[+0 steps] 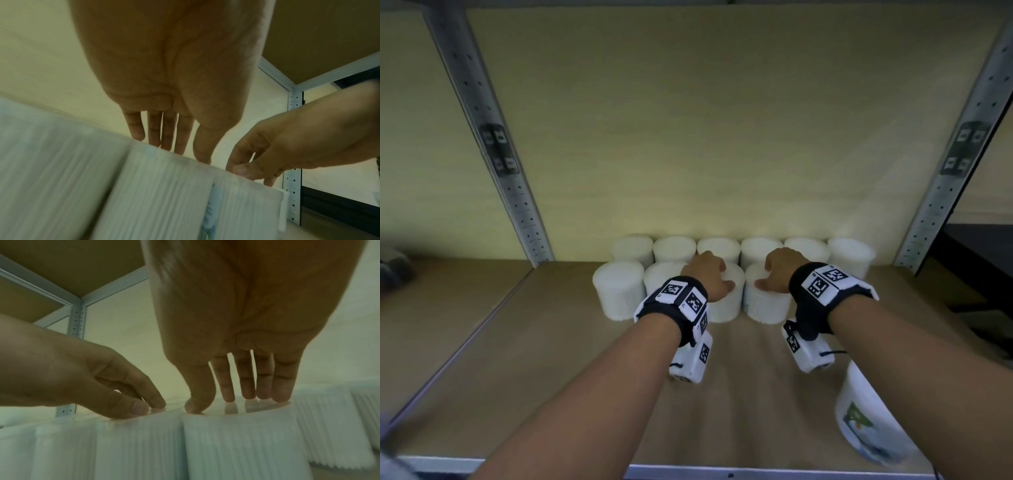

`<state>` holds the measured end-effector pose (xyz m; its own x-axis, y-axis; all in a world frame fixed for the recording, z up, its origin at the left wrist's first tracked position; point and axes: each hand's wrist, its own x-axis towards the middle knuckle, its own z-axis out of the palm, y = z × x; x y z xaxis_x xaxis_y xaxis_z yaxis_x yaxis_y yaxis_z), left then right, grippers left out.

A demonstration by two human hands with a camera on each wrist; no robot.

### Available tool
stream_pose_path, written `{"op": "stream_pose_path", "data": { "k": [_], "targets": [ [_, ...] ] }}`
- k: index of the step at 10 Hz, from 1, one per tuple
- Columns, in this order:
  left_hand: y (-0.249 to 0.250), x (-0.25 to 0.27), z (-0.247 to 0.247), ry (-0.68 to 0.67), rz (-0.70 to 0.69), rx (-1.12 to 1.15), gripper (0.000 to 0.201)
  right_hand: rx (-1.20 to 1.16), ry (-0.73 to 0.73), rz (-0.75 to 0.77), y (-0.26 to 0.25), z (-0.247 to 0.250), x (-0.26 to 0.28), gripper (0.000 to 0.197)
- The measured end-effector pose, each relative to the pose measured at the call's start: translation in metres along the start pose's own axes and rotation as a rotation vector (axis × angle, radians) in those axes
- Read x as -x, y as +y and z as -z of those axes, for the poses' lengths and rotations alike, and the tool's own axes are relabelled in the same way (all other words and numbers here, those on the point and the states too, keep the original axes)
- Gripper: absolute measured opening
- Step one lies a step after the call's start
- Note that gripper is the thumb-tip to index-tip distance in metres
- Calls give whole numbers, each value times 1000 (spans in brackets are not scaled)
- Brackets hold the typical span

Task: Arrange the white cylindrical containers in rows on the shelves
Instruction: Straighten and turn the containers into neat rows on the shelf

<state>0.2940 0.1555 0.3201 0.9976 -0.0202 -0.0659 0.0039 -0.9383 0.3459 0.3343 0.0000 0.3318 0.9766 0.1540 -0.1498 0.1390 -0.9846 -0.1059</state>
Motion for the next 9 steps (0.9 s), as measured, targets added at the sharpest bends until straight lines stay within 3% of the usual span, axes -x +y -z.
{"op": "stream_pose_path", "data": {
  "k": [6,9],
  "targets": [
    [0,-1,-4,28,6,15,53,54,25,74,-1,4,12,51],
    [-1,-3,-6,49,2,26,51,-1,-105,117,3,10,15,52]
  ]
}}
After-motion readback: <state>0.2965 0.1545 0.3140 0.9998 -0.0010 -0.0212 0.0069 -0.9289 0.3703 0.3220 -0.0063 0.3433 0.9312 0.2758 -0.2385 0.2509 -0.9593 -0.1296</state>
